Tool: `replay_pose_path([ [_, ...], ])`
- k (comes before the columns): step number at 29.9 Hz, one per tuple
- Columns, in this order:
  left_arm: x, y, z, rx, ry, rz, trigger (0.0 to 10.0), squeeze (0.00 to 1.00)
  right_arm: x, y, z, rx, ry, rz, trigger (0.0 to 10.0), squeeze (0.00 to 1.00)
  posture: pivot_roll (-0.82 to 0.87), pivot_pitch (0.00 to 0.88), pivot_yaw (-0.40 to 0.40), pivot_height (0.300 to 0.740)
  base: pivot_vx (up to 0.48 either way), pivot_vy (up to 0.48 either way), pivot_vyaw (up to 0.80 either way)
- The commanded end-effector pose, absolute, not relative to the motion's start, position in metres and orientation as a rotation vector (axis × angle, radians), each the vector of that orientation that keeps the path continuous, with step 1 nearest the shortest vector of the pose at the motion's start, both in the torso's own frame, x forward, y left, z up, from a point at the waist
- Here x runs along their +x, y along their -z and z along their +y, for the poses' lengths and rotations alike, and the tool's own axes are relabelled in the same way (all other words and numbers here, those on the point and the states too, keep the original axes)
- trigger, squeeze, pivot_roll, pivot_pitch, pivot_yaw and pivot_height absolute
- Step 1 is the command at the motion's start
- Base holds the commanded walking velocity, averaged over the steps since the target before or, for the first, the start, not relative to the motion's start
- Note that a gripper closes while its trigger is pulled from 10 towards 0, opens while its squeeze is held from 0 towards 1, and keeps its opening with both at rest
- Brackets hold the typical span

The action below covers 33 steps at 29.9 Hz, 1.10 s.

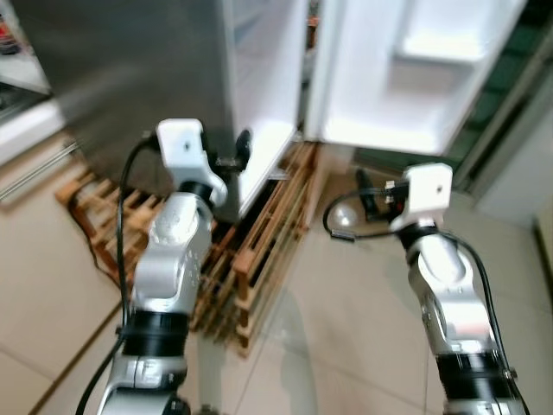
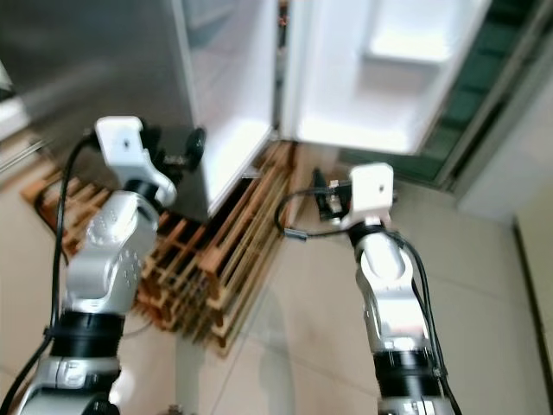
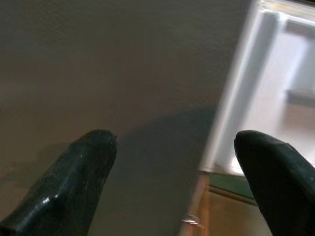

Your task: Restocking fridge

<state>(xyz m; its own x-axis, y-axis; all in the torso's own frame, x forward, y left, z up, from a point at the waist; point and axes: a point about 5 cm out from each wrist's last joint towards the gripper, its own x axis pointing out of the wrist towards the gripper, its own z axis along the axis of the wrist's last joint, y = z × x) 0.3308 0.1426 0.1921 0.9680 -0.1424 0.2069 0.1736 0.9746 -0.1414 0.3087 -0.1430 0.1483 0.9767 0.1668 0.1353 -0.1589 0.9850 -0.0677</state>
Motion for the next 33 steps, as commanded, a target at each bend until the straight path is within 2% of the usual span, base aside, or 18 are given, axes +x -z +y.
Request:
replay_pose_path([
  [1,0.329,-0.201,0.128,-0.171,0.229,-0.243,10.0,0.00,0.309,-0.148,-0.160,-0.054,-0.100,-0.141,10.0,0.00,-0.13,0.000,-0.017,0.740,0.000,0.000,0.00],
  [7,0.326,-0.203,0.126,-0.185,0.271,-0.263,10.0,0.00,0.309,-0.148,-0.161,-0.060,-0.099,-0.141,10.0,0.00,-0.13,0.000,-0.012,0.740,0.000,0.000,0.00],
  [18,0.327,-0.204,0.124,-0.204,0.290,-0.272,10.0,0.00,0.309,-0.146,-0.158,-0.077,-0.114,-0.143,10.0,0.00,-0.13,0.000,-0.005,0.740,0.000,-0.465,0.00],
  [27,0.329,-0.204,0.128,-0.223,0.291,-0.267,10.0,0.00,0.307,-0.146,-0.149,-0.106,-0.173,-0.143,10.0,0.00,-0.13,0.000,-0.004,0.740,-0.030,0.039,0.66],
  [33,0.326,-0.198,0.127,-0.215,0.285,-0.247,10.0,0.00,0.306,-0.140,-0.151,0.013,-0.175,-0.108,10.0,0.00,-0.12,0.000,-0.001,0.740,-0.227,0.286,0.65],
])
